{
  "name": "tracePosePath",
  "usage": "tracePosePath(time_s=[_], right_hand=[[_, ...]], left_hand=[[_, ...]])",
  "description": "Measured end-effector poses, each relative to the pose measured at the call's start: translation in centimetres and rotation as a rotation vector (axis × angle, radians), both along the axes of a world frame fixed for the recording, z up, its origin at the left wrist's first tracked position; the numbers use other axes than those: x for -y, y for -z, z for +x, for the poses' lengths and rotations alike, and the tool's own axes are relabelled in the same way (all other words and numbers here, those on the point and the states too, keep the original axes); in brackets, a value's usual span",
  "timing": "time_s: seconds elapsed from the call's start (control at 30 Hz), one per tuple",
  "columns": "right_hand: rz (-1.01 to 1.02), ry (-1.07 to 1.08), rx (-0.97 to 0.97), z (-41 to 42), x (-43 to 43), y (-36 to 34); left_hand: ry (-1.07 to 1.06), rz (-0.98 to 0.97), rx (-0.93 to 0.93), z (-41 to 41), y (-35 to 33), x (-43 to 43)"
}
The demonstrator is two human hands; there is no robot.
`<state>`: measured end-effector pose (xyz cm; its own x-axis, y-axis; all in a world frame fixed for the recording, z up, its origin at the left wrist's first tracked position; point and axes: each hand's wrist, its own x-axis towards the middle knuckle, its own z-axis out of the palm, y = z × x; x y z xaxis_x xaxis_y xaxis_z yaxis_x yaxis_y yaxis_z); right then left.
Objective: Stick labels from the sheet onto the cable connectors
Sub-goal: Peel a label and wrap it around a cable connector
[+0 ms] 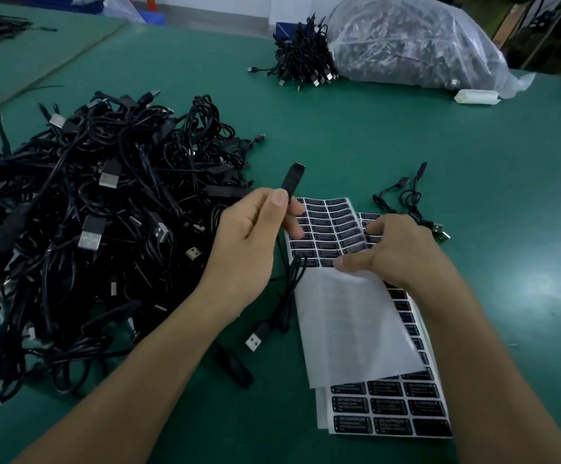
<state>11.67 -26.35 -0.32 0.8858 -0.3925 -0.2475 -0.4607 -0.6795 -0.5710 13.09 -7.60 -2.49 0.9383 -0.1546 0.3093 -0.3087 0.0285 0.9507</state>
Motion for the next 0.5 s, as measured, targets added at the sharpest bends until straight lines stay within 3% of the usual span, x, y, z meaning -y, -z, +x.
tracePosePath(time_s=[0.37, 0.5], right_hand=[[0.372, 0.048, 0.467, -0.6, 0.5, 2.8], [0.449, 0.092, 0.544, -0.6, -0.8, 3.4]], left_hand=[[0.096, -0.067, -0.114, -0.2, 1.0, 0.3], [0.057, -0.036, -0.09, -0.5, 1.5, 0.3]])
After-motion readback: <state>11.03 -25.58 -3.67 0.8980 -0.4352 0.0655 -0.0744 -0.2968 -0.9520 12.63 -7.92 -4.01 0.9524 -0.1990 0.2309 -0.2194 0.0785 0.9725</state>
